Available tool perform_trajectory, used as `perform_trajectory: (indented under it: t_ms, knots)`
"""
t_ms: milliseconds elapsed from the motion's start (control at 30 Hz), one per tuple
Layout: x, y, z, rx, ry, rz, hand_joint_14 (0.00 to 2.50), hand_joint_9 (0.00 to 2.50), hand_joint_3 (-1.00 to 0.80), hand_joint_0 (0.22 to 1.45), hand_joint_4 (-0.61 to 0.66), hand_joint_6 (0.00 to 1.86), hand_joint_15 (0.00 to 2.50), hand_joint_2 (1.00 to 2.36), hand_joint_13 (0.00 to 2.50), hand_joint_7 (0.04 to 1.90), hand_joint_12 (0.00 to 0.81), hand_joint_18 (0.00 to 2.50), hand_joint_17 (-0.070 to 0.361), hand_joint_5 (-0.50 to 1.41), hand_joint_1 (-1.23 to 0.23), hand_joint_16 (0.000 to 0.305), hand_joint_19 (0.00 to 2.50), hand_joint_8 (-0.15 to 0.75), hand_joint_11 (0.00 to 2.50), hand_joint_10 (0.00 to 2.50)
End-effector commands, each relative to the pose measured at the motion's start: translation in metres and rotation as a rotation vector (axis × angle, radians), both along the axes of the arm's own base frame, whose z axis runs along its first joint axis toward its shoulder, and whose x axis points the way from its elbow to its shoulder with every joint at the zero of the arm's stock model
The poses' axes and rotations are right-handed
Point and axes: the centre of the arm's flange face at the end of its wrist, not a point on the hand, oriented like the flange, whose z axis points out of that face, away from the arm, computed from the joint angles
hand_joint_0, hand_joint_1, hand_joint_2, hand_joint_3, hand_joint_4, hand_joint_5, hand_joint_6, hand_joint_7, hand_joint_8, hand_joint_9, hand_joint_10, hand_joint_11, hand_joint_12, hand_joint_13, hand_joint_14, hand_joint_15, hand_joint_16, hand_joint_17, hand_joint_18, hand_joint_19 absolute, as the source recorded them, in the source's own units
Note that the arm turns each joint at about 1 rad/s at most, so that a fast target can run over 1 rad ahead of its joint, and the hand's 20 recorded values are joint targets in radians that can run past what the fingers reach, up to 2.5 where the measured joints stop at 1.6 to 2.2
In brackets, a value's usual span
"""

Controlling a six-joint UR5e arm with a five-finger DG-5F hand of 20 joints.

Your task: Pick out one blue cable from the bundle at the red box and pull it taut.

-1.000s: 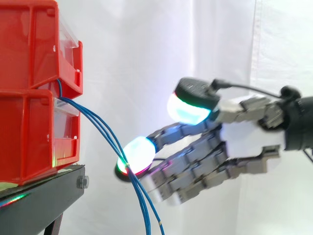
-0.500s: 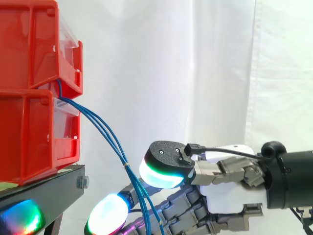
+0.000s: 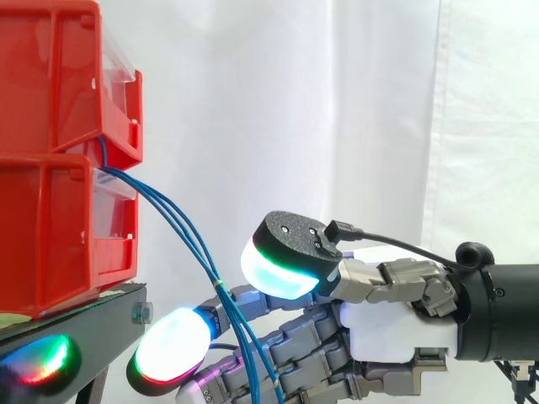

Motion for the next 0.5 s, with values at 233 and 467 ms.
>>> perform_trajectory:
  t_ms: [233, 467]
  knots:
    - [0.004, 0.027, 0.002, 0.032, -0.013, 0.092, 0.01, 0.59, -0.5, 0.47, 0.22, 0.5, 0.24, 1.0, 0.5, 0.77, 0.308, 0.29, 0.109, -0.2, -0.53, 0.048, 0.37, 0.249, 0.2, 0.01]
    - [0.006, 0.06, 0.001, 0.086, -0.014, 0.133, 0.01, 0.61, -0.5, 0.48, 0.22, 0.5, 0.25, 1.0, 0.52, 0.78, 0.31, 0.31, 0.108, -0.19, -0.55, 0.048, 0.39, 0.246, 0.24, 0.01]
